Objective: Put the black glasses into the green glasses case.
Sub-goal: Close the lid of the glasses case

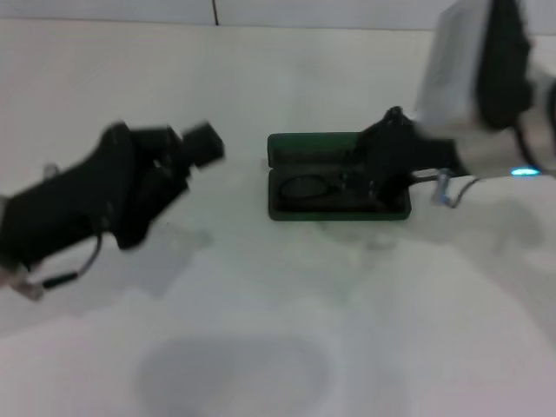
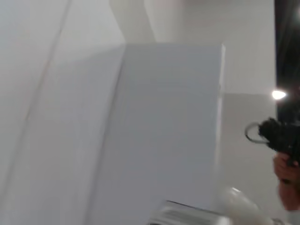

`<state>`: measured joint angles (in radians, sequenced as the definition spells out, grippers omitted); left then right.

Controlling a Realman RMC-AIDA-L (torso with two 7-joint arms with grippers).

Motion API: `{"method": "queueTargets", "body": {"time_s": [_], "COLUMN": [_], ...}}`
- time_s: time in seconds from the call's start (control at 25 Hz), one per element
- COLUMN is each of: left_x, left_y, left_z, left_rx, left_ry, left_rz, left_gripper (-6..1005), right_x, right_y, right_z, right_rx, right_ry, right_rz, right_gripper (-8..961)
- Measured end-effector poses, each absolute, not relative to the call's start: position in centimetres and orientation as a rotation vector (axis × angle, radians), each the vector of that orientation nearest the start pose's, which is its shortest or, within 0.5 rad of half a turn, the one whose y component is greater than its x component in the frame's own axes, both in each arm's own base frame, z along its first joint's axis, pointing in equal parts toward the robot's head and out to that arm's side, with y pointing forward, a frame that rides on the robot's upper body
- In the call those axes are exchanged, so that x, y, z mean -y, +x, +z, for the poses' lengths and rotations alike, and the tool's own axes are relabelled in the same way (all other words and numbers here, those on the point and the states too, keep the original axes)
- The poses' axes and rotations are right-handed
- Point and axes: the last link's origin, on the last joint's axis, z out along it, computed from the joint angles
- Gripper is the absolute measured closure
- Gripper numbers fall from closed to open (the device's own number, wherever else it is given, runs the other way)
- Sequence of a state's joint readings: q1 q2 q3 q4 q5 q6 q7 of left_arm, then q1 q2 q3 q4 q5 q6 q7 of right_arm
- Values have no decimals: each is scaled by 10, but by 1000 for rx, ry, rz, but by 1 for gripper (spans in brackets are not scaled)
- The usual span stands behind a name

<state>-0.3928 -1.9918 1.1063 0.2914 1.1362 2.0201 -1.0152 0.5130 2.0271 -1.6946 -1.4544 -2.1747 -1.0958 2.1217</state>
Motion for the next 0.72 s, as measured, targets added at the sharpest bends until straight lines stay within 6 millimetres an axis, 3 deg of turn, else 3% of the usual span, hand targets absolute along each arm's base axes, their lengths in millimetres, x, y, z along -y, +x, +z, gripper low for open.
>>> {"method": "queueTargets", "body": {"time_s": [0.16,0.32,0.52,0.68,0.72], "left_x": [-278,-332,-375,-395,-399], "left_y": [-245,-232,-205,-190,-186], "left_z": [48,57,42,20,12], "left_rx": [302,374,425,454,456], "left_ry": [-2399,-2467,-2597,-2678,-2701], "left_rz": [-1611,-1404,-1160,-981,-923], "left_gripper": [956,956,953,919,907], "right_x": [-339,-327,-307,-293,-293], "right_y": [122,169,230,271,271], "right_z": [-11,23,58,72,72], "right_rx": [-181,-323,-595,-786,-786], "right_ry": [-2869,-2817,-2703,-2609,-2609], "right_rz": [236,360,513,626,626], "right_gripper": [727,724,721,719,718]}}
